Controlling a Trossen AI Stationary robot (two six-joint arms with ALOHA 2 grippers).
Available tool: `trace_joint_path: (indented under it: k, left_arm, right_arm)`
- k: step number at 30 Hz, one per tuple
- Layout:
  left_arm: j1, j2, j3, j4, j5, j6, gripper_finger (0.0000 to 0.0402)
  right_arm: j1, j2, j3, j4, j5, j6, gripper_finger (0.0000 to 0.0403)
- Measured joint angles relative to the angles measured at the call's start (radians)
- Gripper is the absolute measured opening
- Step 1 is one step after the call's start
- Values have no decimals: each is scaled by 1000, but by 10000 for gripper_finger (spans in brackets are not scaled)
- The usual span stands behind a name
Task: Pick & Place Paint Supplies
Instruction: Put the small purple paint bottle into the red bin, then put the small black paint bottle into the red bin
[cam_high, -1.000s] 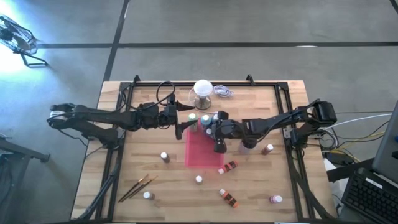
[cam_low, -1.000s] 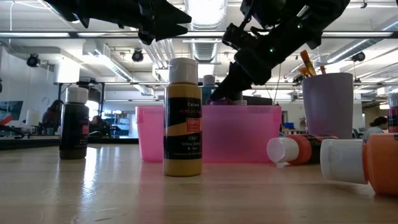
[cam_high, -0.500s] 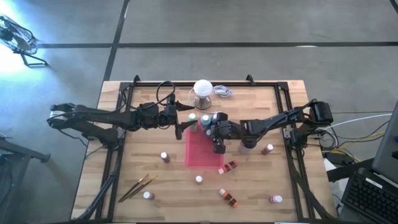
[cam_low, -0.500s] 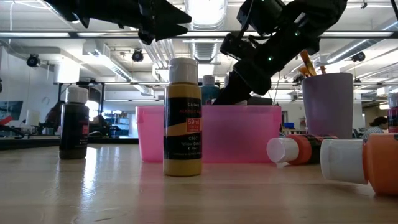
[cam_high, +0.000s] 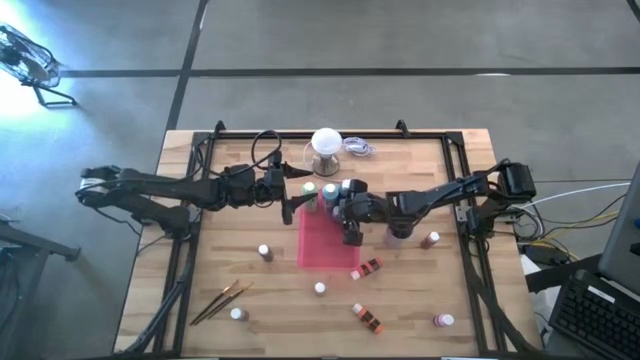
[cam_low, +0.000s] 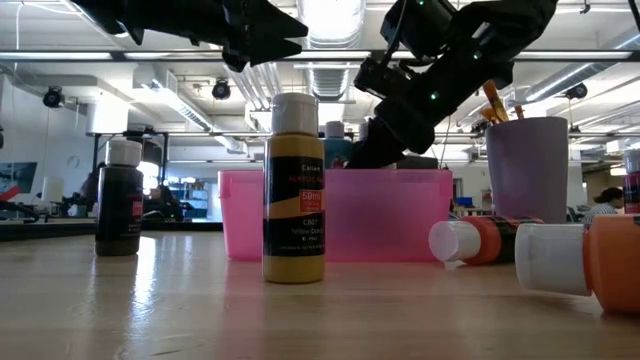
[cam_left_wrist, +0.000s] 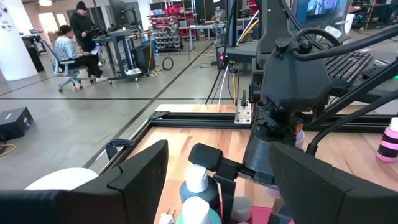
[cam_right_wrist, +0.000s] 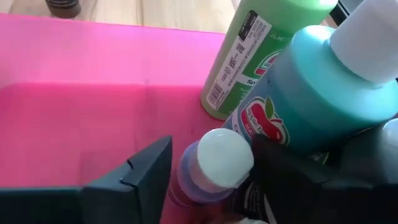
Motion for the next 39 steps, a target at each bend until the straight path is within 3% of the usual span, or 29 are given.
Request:
trace_joint_path:
  k: [6, 13, 22, 30, 36, 39]
  left_arm:
    - [0, 0, 0, 0, 0, 0, 282]
    - [0, 0, 0, -2, 0, 0, 282]
    - [0, 0, 0, -21, 3, -18, 282]
    - [-10, -8, 0, -30, 13, -61, 282]
    - [-138, -77, 9, -111, 44, -84, 282]
    - [-257, -106, 43, -283, -116, -69, 282]
  right_arm:
    - [0, -38, 7, -1, -2, -2, 245]
    - [10, -131, 8, -23, -1, -14, 253]
    - [28, -252, 8, -63, 0, -36, 215]
    - [29, -263, 8, -93, 0, -30, 179]
    - [31, -252, 7, -106, -2, -20, 152]
    - [31, -252, 7, -132, 9, -9, 138]
